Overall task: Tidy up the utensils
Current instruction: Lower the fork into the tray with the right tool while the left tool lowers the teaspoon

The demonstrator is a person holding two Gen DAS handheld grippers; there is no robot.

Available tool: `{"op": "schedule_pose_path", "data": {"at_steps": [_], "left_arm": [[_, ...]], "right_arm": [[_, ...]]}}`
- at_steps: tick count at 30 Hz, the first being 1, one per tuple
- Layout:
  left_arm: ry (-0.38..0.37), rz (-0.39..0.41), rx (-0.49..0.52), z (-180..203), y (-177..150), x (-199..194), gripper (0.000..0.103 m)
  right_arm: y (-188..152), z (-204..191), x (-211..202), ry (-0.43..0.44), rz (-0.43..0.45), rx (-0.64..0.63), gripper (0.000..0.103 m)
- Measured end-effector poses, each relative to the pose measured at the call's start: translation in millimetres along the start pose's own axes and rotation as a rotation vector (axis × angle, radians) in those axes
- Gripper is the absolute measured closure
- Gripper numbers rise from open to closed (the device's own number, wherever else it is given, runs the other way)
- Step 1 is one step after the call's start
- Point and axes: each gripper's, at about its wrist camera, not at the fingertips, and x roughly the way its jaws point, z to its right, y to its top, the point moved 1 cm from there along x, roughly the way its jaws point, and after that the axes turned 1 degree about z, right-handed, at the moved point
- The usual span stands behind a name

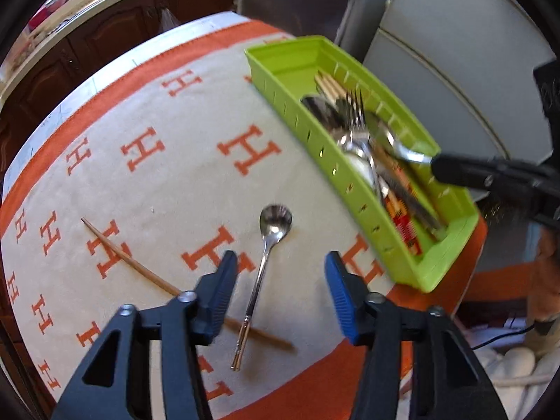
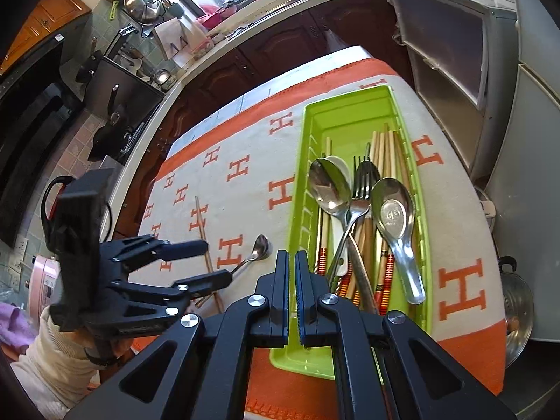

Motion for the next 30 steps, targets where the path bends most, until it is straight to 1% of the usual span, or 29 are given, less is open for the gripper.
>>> {"op": "schedule_pose_path", "data": {"at_steps": [2,4,5,7,9,11,15,18,20,24,27,30], "left_arm": [[0.001,-0.040,0.022,0.5,-3.8,9.2,0.076],[-0.008,-0.093,0.022,-2.2,-7.5,21.0,0.082],[-0.008,-0.108,0.021,-3.2,-8.3,24.7,0.084],[0.006,-0.106,0.034,-4.8,-8.8,27.3,0.084],[0.002,-0.140,0.036,-7.0,-9.2,32.6,0.086],[0.017,-0.184,0.056,-7.1,-11.2,40.7,0.093],[0.021,-0.217,0.102,-8.1,-12.3,45.2,0.093],[0.017,-0.246,0.089,-8.6,-5.3,52.4,0.094],[0.015,-0.267,0.072,-10.7,-1.0,55.0,0.099],[0.025,-0.265,0.022,-16.3,11.0,57.1,0.101],[0.034,-0.223,-0.029,-20.4,13.8,54.9,0.101],[0.016,-0.182,-0.079,-26.2,11.0,47.8,0.101]], "right_arm": [[-1.5,-2.1,1.7,0.003,-0.004,-0.002,0.099],[-2.6,-2.9,2.3,0.010,-0.004,-0.002,0.099],[-3.0,-3.6,2.5,0.012,-0.004,-0.004,0.099],[-3.1,-2.5,3.1,0.014,-0.004,-0.005,0.099],[-3.6,-2.6,3.8,0.017,-0.005,-0.006,0.099],[-3.0,-0.6,4.7,0.016,-0.008,-0.006,0.099],[-3.2,1.1,5.5,0.020,-0.008,-0.006,0.099],[-3.2,2.0,6.6,0.020,-0.014,-0.002,0.099],[-3.8,2.8,8.6,0.024,-0.020,0.004,0.099],[-5.3,6.2,11.2,0.035,-0.025,0.020,0.099],[-4.5,10.2,11.0,0.034,-0.018,0.034,0.099],[-3.6,13.6,7.1,0.030,-0.005,0.045,0.099]]}}
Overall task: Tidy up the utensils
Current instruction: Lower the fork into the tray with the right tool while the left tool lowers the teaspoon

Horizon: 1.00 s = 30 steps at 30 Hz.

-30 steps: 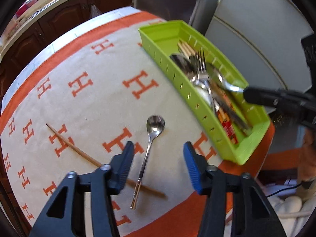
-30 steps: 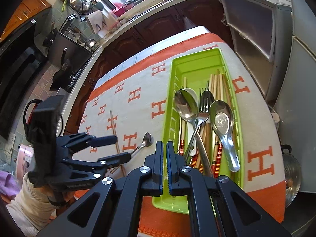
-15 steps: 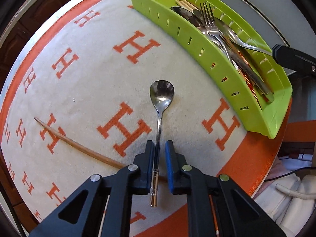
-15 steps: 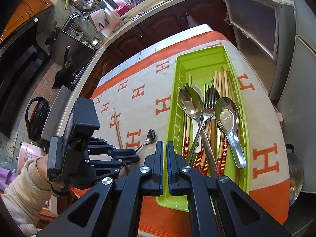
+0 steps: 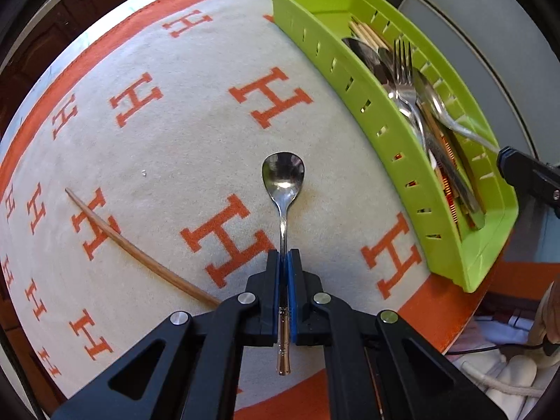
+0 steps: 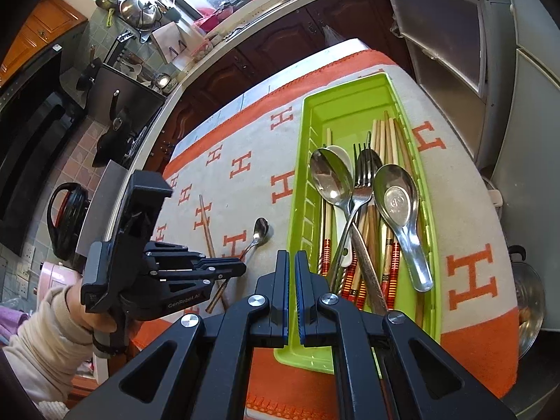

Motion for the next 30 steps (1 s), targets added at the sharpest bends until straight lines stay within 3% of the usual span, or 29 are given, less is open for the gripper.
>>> {"op": "schedule_pose_path", "data": {"at_steps": [10,15,20,26,27,30], "left_arm": [[-0.104,0.132,-0.071,9.2,-4.1,-60.9,0.101],[-0.173,0.207,-0.077,48.1,8.6,-87.2,0.101],[-0.216,0.223,-0.134,84.9,34.6,-71.5,0.101],[-0.198,0.210,-0.198,102.5,43.1,-46.5,0.100],[-0.181,0.211,-0.196,103.4,42.8,-42.5,0.097],[-0.163,0.211,-0.207,103.7,35.8,-40.7,0.076]], "right_arm": [[0.0,-0.9,-7.8,0.001,0.024,0.009,0.099],[1.7,-1.2,-21.7,-0.026,0.069,0.023,0.099],[3.7,8.1,-37.3,-0.105,0.117,0.058,0.099],[0.3,31.6,-48.0,-0.182,0.140,0.124,0.099],[-0.4,35.3,-49.9,-0.190,0.145,0.133,0.099],[-2.7,39.6,-52.2,-0.192,0.154,0.143,0.099]]}}
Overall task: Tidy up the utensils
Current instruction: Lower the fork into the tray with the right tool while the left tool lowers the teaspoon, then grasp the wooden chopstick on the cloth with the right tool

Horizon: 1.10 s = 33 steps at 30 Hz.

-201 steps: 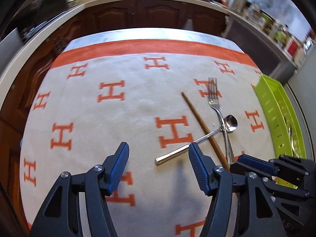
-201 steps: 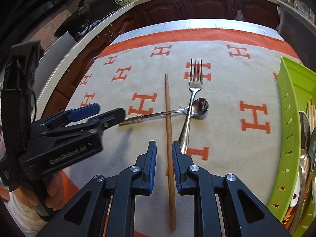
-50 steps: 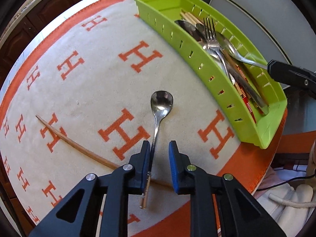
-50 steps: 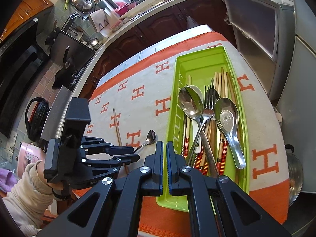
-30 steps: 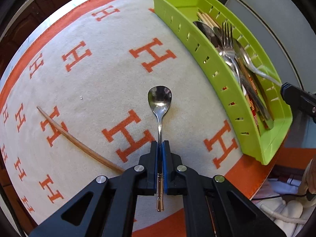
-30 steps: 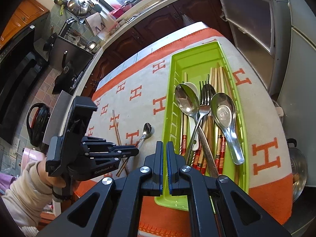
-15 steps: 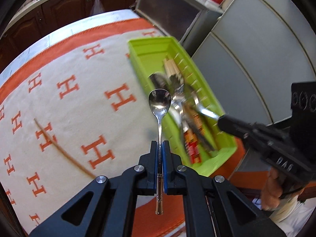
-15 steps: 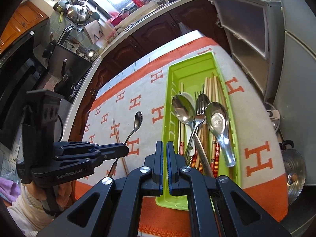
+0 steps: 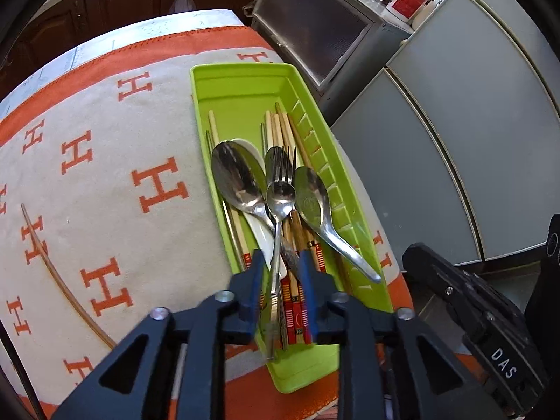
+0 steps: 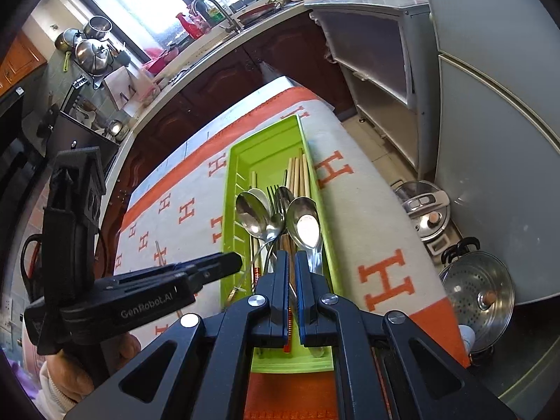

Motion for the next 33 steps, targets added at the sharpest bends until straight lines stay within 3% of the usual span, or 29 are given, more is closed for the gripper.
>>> {"op": "schedule_pose_path", "data": {"at_steps": [2,7,16,21,23,25,30,33], "left_arm": [[0.015,0.021,-0.004,-2.9,-5.4,-7.1,0.063],[0.045,0.103,-0.024,-16.7,-23.6,-37.5,0.047],[0.162,0.238,-0.127,-77.6,-67.9,-90.7,0.037],[0.240,0.295,-0.180,-111.2,-88.3,-108.5,0.022],[0.259,0.310,-0.197,-122.8,-94.5,-113.7,0.011],[0.261,0.327,-0.228,-137.5,-101.7,-119.5,0.007],[0.311,0.340,-0.304,-171.8,-111.9,-123.0,0.006],[0.355,0.349,-0.340,-192.3,-118.7,-124.0,0.006]], "right_arm": [[-1.2,-1.0,-0.6,-0.002,0.003,-0.003,0.099],[-7.7,-15.9,-4.3,0.012,0.012,-0.045,0.099],[-23.2,-61.8,10.2,0.062,-0.055,-0.138,0.099],[-33.4,-104.5,24.7,0.097,-0.106,-0.235,0.098],[-40.6,-124.6,32.8,0.110,-0.134,-0.279,0.094],[-49.1,-144.4,41.8,0.117,-0.159,-0.320,0.092],[-65.1,-189.4,66.8,0.123,-0.209,-0.417,0.082],[-69.8,-210.4,83.5,0.118,-0.215,-0.465,0.068]]}}
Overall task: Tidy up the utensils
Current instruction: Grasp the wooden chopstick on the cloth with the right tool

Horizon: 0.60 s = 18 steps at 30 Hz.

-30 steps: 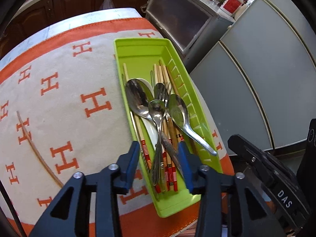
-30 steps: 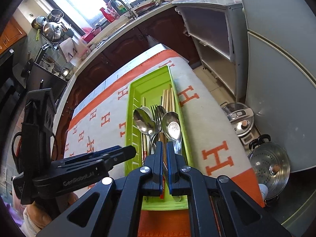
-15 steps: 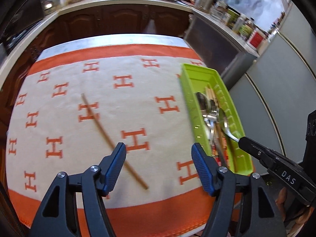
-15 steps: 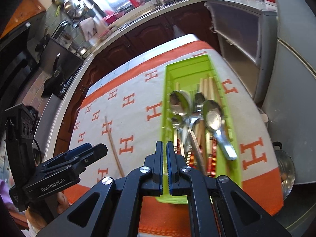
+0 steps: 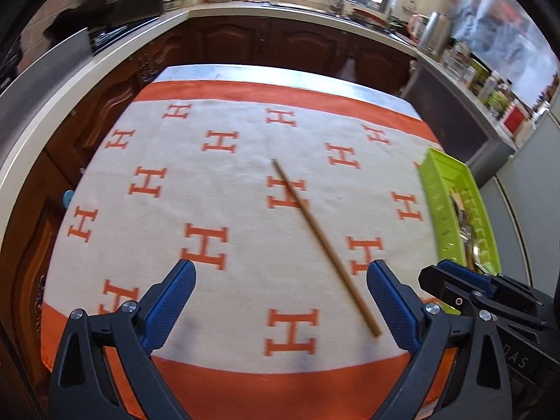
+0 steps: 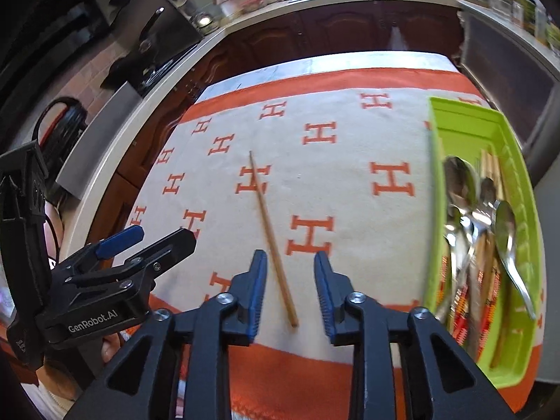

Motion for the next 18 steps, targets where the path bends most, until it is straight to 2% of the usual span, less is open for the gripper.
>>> {"op": "schedule_pose_path", "data": {"at_steps": [4,10,18], "left_arm": [[0.043,-0.006,-0.045,-25.2,-0.5,10.1,0.006],[0.068,-0.022,-0.127,-56.8,0.6,24.9,0.006],[0.078,-0.036,-0.187,-79.3,1.4,37.0,0.006]], "right_arm": [[12.2,-23.8,30.6,-0.015,-0.023,-0.069,0.062],[25.9,-49.6,85.8,-0.044,-0.079,-0.153,0.061],[22.3,-57.0,141.3,-0.128,-0.165,-0.220,0.061]]}}
